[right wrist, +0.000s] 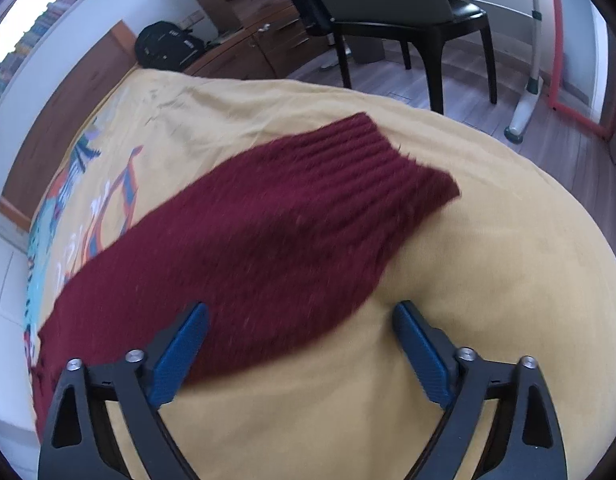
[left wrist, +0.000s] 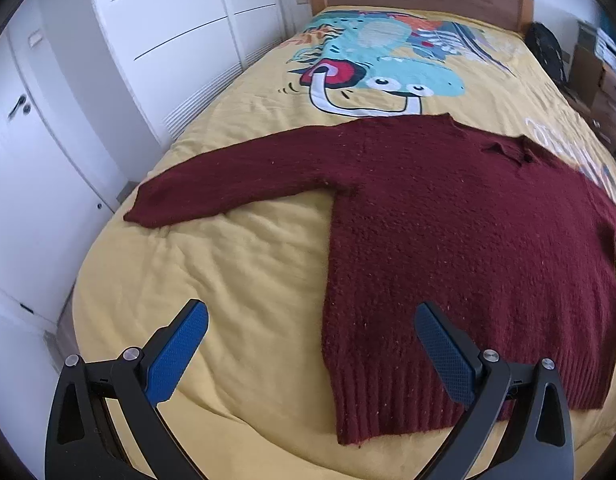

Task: Fold small clothes
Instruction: 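Move the right tool to the sweater's sleeve cuff and grasp it, then carry the held sleeve with the right tool across the sweater body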

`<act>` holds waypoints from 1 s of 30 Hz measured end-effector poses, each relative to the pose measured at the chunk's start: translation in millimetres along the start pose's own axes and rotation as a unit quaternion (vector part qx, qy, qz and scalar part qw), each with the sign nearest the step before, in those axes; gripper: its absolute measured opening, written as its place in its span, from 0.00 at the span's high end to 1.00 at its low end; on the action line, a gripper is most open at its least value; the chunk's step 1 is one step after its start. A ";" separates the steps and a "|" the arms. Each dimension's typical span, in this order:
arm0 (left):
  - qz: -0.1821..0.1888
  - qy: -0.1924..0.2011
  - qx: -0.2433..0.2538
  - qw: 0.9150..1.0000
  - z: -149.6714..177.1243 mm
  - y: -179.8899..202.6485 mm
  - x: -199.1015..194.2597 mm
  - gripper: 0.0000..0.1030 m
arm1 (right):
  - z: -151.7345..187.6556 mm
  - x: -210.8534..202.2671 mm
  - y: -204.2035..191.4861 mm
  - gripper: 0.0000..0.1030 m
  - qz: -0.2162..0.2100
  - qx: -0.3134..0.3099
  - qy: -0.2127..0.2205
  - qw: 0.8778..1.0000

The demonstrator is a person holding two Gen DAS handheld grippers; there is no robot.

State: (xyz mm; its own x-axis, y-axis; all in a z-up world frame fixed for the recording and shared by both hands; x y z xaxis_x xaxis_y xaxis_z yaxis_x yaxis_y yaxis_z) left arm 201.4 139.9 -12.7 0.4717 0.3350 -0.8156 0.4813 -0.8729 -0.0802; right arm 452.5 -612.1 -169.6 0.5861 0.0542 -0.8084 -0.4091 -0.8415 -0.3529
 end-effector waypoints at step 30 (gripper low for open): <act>0.039 0.008 -0.062 0.997 -3.8 -32.6 3.4 0.01 | -46.3 -25.5 -121.1 0.86 -0.080 -0.065 -0.002 0.995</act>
State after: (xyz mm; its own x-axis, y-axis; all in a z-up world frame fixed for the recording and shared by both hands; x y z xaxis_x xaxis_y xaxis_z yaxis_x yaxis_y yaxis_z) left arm 190.1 170.9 -10.7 0.5229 0.2744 -0.8071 0.5292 -0.8467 0.0550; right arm 519.4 -536.4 -84.5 0.6335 0.1953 -0.7487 -0.2166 -0.8842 -0.4139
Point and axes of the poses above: each gripper's, at about its wrist camera, not at the fingertips, and x roughly the way its jaws point, y to its right, z to its underside, the point moved 7 cm from there along x, roughly the way its jaws point, and after that the axes turned 4 degrees about -x, right-handed, at the moved point
